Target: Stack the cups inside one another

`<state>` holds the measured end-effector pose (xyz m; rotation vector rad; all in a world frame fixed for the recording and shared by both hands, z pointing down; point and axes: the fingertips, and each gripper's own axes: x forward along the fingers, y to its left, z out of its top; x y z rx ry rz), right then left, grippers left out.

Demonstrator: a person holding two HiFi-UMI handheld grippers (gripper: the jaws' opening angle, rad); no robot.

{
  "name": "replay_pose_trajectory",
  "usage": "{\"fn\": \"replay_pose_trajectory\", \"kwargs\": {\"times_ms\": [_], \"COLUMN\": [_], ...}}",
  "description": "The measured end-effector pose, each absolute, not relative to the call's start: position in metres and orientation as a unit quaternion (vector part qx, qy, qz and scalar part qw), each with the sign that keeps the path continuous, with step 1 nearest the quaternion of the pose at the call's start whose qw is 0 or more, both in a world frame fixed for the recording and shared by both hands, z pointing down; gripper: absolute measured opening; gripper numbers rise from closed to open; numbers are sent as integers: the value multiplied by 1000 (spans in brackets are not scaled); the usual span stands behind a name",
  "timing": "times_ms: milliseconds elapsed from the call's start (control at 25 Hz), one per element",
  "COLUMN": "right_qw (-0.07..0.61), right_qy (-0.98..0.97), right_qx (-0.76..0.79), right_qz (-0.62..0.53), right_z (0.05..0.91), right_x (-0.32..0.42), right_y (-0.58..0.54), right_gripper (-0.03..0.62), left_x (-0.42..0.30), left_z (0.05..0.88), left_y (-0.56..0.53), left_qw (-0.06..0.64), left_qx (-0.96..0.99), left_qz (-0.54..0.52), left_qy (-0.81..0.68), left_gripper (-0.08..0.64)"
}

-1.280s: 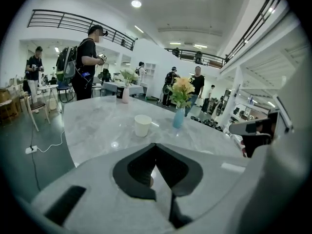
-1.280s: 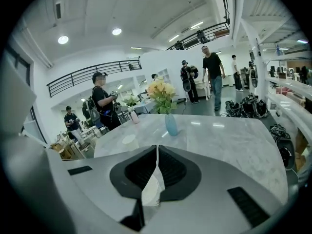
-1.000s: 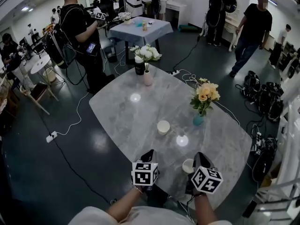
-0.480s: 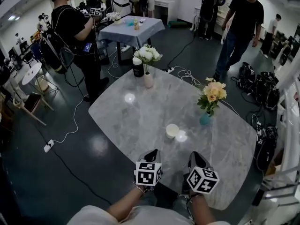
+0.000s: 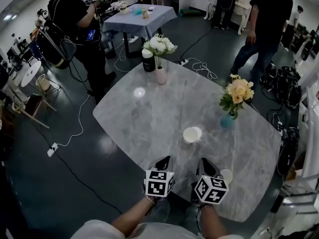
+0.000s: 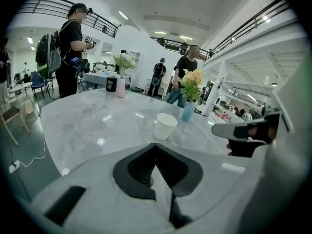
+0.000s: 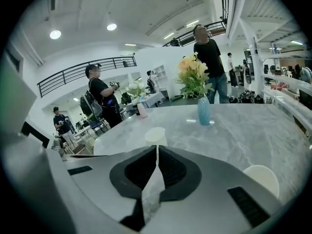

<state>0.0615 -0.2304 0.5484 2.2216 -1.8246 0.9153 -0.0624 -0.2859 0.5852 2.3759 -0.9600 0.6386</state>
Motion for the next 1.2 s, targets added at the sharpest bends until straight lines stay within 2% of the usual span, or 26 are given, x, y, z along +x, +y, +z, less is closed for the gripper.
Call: {"fn": "replay_pose_trajectory", "kwargs": {"times_ms": [1200], "right_qw": [65], "right_qy": [-589], "right_qx": [742], "right_qz": [314], "right_z": [566], "right_x": [64], "right_y": [-247], "right_gripper": [17], "left_x": [-60], "left_z": [587], "left_y": [-301], "left_qw": [230], "left_qx": [882], "left_qz": [227], "left_qy": [-343], "left_gripper": [-5]}}
